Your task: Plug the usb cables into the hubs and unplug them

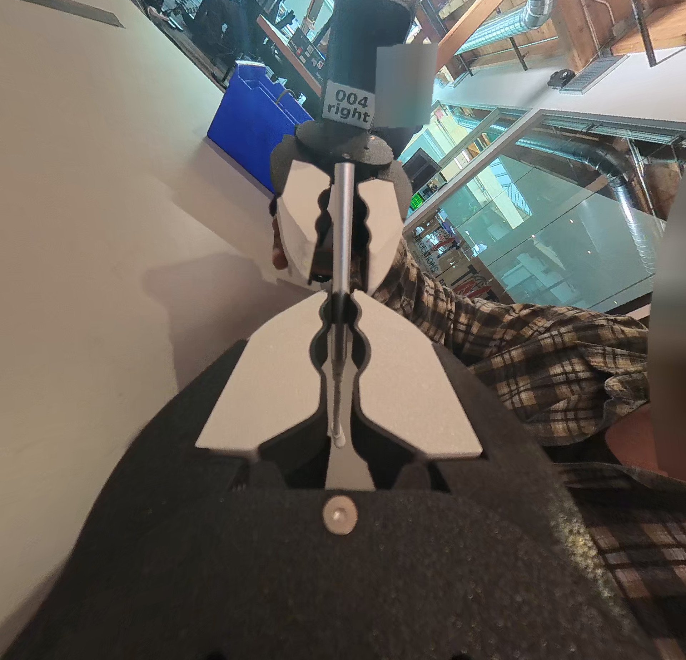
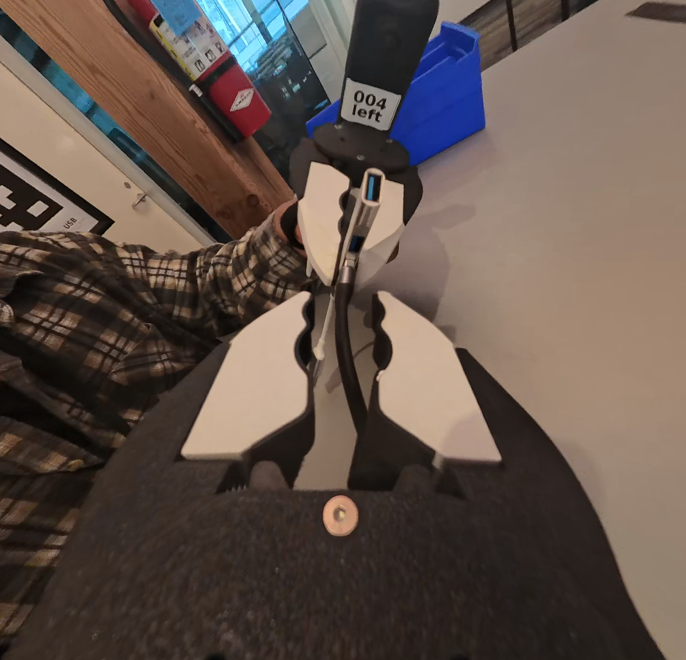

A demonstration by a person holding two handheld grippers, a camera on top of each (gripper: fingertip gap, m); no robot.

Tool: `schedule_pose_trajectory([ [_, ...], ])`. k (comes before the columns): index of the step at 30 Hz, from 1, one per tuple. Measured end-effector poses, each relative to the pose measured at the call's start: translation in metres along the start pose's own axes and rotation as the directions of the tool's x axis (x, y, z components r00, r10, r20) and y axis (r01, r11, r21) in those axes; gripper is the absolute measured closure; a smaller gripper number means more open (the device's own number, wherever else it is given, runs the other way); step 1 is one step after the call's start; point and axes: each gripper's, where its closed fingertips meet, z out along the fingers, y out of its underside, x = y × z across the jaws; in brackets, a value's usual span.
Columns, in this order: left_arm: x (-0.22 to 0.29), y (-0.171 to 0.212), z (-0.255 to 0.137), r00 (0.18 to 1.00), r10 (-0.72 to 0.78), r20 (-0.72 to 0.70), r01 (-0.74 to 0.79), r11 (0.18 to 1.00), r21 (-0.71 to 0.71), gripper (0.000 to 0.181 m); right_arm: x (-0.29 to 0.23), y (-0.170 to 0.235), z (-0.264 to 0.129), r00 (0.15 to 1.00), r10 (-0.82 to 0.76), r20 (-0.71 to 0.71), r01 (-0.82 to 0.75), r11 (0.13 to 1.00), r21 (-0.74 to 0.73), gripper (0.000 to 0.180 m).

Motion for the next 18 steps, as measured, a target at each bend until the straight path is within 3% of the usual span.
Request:
schedule_pose_trajectory([
  [3, -0.001, 0.001, 0.001, 1.0, -0.004, -0.005, 0.004, 1.0, 0.0, 0.174, 0.001, 0.003, 0.003, 1.0, 0.005, -0.002, -0.005, 1.0, -0.012, 0.172],
  [9, 0.001, -0.008, 0.001, 1.0, 0.009, 0.01, -0.01, 0.997, 0.078, 0.174, 0.0, -0.001, 0.0, 0.996, 0.083, 0.024, -0.083, 0.996, 0.009, 0.173],
  [18, 0.001, -0.021, 0.004, 0.994, 0.067, 0.087, -0.081, 0.981, 0.174, 0.174, 0.003, -0.006, -0.008, 0.998, 0.057, -0.006, -0.056, 0.996, 0.073, 0.174],
])
